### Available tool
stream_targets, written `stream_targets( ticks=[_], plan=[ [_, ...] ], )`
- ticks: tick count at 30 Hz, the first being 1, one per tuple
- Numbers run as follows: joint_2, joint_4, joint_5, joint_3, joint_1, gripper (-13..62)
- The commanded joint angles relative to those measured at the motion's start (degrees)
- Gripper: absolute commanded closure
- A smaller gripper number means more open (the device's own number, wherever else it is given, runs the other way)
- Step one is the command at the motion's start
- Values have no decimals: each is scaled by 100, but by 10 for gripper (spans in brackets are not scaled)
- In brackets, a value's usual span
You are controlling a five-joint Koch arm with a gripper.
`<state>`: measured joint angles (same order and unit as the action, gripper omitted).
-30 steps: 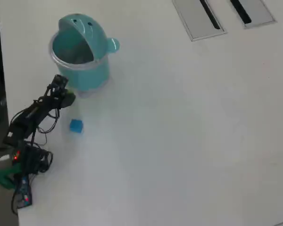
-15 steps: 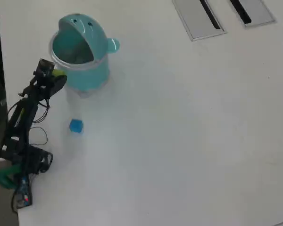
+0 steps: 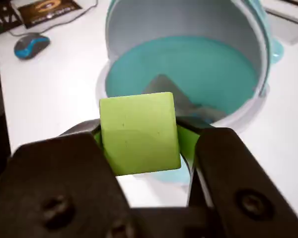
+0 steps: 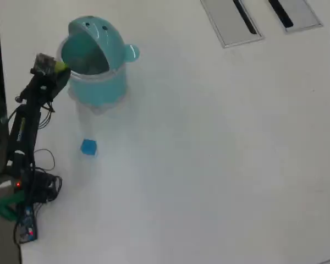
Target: Grasp RGB lego blocks and put them in the bin one by one.
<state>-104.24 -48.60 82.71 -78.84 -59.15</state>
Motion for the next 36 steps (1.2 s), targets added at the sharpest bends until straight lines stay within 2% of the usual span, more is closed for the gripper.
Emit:
stream_targets(
  ticks=[1, 19, 24, 25, 29, 36],
  plan=[
    [158, 185, 9, 826, -97, 362],
    [2479, 949, 149, 3234, 79, 369],
    [2742, 1099, 369, 3437, 202, 368],
    [2795, 1406, 958, 3375, 299, 355],
    [2830, 1441, 1802, 3384, 404, 246],
    [2672, 1345, 2232, 3340, 422, 194]
  ],
)
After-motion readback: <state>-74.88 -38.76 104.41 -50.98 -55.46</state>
